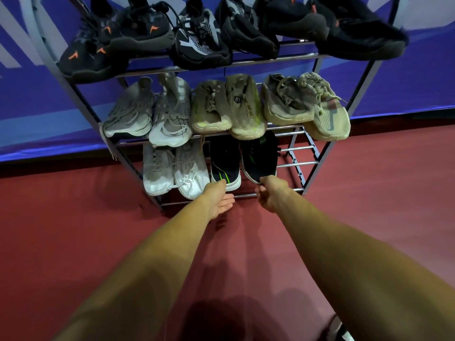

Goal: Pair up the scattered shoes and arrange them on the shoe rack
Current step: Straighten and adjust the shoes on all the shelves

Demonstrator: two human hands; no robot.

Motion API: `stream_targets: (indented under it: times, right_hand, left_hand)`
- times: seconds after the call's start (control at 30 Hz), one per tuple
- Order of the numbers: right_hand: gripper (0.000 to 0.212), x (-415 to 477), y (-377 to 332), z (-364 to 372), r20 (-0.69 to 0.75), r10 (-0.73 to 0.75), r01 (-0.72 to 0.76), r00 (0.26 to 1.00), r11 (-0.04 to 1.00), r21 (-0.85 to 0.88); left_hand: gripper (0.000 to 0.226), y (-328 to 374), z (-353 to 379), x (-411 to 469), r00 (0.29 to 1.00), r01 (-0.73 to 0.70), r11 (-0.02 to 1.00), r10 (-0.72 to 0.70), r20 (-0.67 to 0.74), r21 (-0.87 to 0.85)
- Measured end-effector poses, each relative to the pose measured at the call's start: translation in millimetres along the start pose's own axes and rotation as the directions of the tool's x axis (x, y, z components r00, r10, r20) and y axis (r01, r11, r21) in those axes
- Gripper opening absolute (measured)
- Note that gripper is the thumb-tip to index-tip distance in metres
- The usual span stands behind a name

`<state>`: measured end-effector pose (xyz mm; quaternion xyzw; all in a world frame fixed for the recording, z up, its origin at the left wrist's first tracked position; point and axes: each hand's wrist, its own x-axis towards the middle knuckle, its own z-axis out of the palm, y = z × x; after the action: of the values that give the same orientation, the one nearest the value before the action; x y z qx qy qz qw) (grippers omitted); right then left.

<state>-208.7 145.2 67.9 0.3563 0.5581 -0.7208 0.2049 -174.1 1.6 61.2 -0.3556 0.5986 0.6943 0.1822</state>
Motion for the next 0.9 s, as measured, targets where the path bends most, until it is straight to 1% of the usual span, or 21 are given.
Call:
stream_targets:
  times: [0.07,0.13,0.17,0.23,0.3,0.43,0.5,0.57,0.7,0.8,0.9]
  right_hand:
    - [0.016,-3,0,3,0.055,0.05,-0.045,0.997,0.995,-0.084]
    - [0.019,-7,1,7,0.124,0.111,-0.085,0.986,0.977,-0.198]
    - [0.017,-9,2,9,0.155,0.125,-0.087,0.98,0.969,-0.231]
    - [0.009,-13,2,12,0.222,0.12,-0.062,0.968,0.966,-0.252]
    - [0.011,-18,1,12,0.282,0.117,-0.044,0.952,0.966,-0.253]
    - [0.015,-25,4,9,0.348,0.156,-0.072,0.925,0.968,-0.241]
    - [0.012,-31,5,12,0.35,0.138,-0.046,0.927,0.965,-0.259]
    - [0.012,-38,3,17,0.346,0.094,-0.009,0.933,0.97,-0.241]
    - [0.013,-44,-3,22,0.318,0.03,0.005,0.948,0.994,-0.111]
    - [0.03,-44,-3,21,0.303,0.01,0.014,0.953,0.997,-0.078]
    - [0.029,-45,-1,23,0.296,0.01,0.015,0.955,0.997,-0.081]
  left_hand:
    - [0.04,0,2,-1,1.0,-0.005,1.0,0.005,0.013,0.011]
    - [0.039,2,6,-4,0.999,-0.013,1.0,0.013,0.036,-0.015]
    - [0.039,4,7,-6,0.999,-0.014,0.999,0.016,0.047,-0.035]
    - [0.04,7,8,-9,0.999,-0.013,0.997,0.017,0.051,-0.073]
    - [0.043,8,6,-13,0.999,-0.016,0.996,0.019,0.031,-0.093]
    - [0.043,9,-10,-19,0.999,-0.031,0.993,0.028,-0.032,-0.112]
    - [0.042,7,-22,-24,0.998,-0.037,0.993,0.031,-0.056,-0.11]
    - [0.041,4,-32,-31,0.997,-0.031,0.994,0.023,-0.075,-0.101]
    - [0.033,-4,-47,-47,0.993,-0.025,0.993,0.012,-0.114,-0.119]
    - [0.03,-4,-62,-54,0.986,-0.053,0.992,0.034,-0.161,-0.118]
    - [0.03,-5,-78,-62,0.98,-0.064,0.994,0.046,-0.196,-0.09]
